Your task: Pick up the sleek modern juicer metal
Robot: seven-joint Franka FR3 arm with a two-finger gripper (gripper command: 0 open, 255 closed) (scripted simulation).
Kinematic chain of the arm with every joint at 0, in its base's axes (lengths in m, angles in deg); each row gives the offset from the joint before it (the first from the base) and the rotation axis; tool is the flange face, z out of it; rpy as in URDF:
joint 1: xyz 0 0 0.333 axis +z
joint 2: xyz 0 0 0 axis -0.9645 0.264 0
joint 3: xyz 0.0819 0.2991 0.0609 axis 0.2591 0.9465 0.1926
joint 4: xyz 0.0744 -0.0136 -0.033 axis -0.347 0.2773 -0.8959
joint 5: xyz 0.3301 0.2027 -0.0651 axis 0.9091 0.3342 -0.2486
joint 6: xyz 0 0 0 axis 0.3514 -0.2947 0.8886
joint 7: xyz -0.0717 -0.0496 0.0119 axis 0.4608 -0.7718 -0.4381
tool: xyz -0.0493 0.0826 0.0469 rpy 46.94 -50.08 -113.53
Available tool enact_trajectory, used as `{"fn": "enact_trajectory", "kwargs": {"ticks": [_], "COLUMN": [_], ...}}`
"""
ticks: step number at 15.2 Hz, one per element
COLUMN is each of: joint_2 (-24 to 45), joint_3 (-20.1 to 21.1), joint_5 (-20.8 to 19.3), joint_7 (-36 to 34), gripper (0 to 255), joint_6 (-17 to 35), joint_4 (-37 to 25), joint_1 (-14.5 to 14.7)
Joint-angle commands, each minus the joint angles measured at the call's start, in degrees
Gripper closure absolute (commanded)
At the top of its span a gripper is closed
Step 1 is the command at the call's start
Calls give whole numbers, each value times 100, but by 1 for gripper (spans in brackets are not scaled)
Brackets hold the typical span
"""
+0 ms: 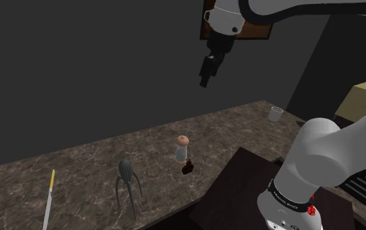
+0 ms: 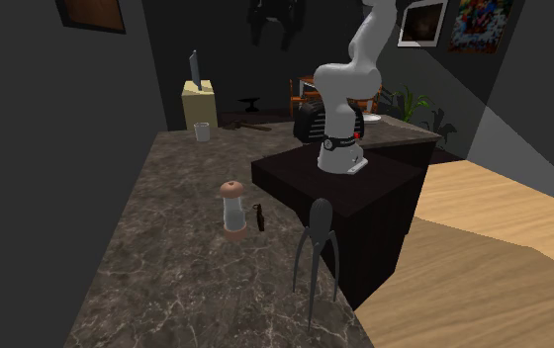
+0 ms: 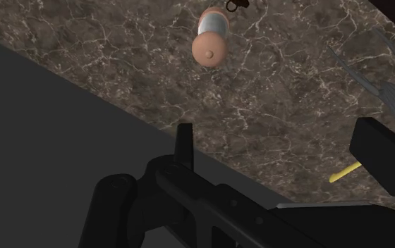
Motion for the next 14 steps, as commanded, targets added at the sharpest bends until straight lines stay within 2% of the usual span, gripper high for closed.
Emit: {"fn": "enact_trajectory", "kwargs": {"ticks": [1, 8, 14], "joint_2": [170, 1033, 1986], "joint_3": [145, 713, 1215], "joint_5": [107, 412, 514], "joint_7": [-162, -751, -1279], "gripper": [0, 0, 0], "joint_6": [261, 1148, 1886], "joint_4": [121, 249, 104], "joint_1": [63, 265, 377]}}
